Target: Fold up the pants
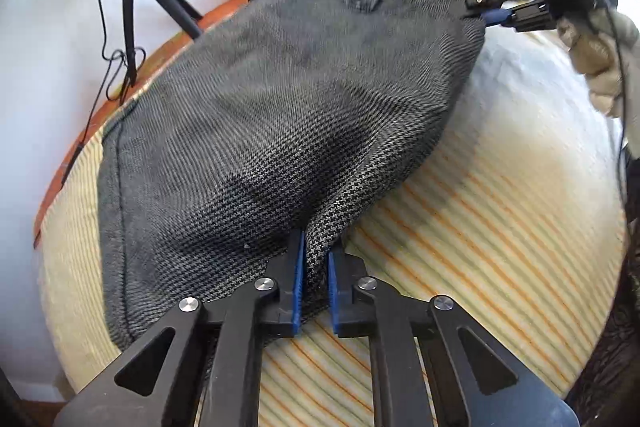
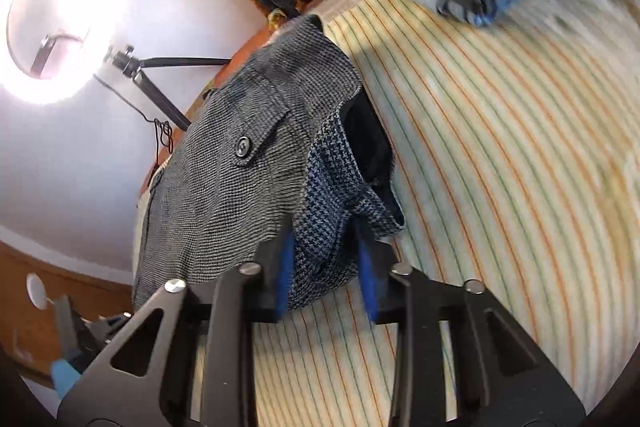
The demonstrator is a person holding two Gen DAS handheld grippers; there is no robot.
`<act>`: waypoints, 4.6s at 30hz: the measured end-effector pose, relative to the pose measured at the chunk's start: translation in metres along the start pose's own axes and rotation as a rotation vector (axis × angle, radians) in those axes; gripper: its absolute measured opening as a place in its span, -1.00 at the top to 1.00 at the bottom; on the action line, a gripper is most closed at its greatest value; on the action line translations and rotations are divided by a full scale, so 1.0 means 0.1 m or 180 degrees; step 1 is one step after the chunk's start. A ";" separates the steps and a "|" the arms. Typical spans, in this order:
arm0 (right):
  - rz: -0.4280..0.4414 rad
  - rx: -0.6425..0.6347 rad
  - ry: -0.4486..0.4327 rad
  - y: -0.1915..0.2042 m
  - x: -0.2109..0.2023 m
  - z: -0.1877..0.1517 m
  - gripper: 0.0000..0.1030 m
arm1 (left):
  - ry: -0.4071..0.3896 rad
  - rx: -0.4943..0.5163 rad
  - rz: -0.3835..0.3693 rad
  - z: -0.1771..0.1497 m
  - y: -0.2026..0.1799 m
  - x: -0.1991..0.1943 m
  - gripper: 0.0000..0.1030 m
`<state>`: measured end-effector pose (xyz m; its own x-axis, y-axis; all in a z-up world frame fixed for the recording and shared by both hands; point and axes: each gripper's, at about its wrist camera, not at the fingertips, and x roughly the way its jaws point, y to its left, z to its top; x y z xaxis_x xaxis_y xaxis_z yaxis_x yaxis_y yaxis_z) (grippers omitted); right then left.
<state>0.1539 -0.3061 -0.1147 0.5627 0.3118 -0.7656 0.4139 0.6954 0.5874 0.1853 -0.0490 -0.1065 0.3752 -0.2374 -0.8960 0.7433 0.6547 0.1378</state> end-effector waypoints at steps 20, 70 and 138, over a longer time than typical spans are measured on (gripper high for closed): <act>-0.0687 -0.1056 -0.0167 0.26 -0.04 0.10 0.75 | -0.0249 -0.0586 -0.0415 -0.10 0.25 -0.37 0.41; 0.0234 -0.3483 0.0826 2.03 0.65 -1.66 0.81 | -0.0108 -0.2091 -0.0176 -0.66 1.16 -0.24 0.80; 0.0256 0.0595 -0.0389 -0.40 0.10 0.09 0.42 | -0.0514 -0.1135 0.0349 0.61 -0.06 0.38 0.22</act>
<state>0.1495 -0.3371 -0.1433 0.6768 0.2728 -0.6837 0.4832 0.5360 0.6923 0.2291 -0.1064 -0.1158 0.5448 -0.2435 -0.8024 0.4661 0.8834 0.0484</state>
